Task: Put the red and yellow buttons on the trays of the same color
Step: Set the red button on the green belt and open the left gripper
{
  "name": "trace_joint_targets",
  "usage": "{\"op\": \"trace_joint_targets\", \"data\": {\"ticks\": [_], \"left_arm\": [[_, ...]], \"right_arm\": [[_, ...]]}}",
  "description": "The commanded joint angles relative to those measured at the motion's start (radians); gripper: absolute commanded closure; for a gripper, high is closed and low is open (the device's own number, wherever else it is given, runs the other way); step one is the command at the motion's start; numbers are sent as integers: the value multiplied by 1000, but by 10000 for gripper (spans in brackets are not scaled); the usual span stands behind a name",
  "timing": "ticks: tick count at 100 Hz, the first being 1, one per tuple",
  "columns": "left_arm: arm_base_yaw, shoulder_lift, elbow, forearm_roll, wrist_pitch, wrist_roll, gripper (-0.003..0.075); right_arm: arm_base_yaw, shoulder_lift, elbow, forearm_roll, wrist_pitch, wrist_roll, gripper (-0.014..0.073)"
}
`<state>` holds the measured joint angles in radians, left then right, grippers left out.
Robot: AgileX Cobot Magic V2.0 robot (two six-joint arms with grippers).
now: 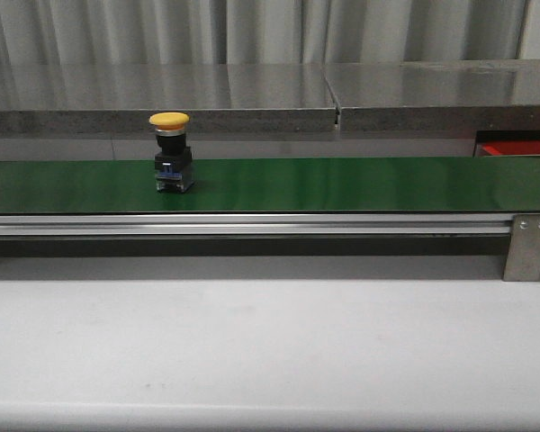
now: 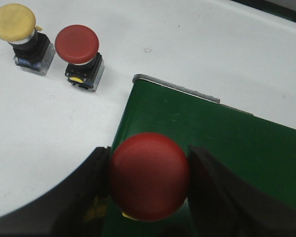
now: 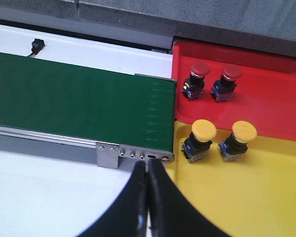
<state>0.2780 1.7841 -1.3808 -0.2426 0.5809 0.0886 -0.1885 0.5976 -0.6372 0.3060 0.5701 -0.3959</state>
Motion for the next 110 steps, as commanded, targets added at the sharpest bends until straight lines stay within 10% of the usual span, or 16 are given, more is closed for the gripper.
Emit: {"op": "trace_joint_targets", "data": {"ticks": [1,41,91,110], "left_arm": [[-8,-48,-25,-15,-47,2,495],[-8,-48,-25,-15,-25,3,213],[-12,-98,-27,-24,-29,5,192],[-61,-164,-27,-24,-26,50,323]], "right_arm": [[0,-3,-27,14,-66,-8,711],[0,-3,-27,14,-66,-8,711],[0,-3,-27,14,-66,-8,711],[0,-3,-27,14,-66,-8,711]]}}
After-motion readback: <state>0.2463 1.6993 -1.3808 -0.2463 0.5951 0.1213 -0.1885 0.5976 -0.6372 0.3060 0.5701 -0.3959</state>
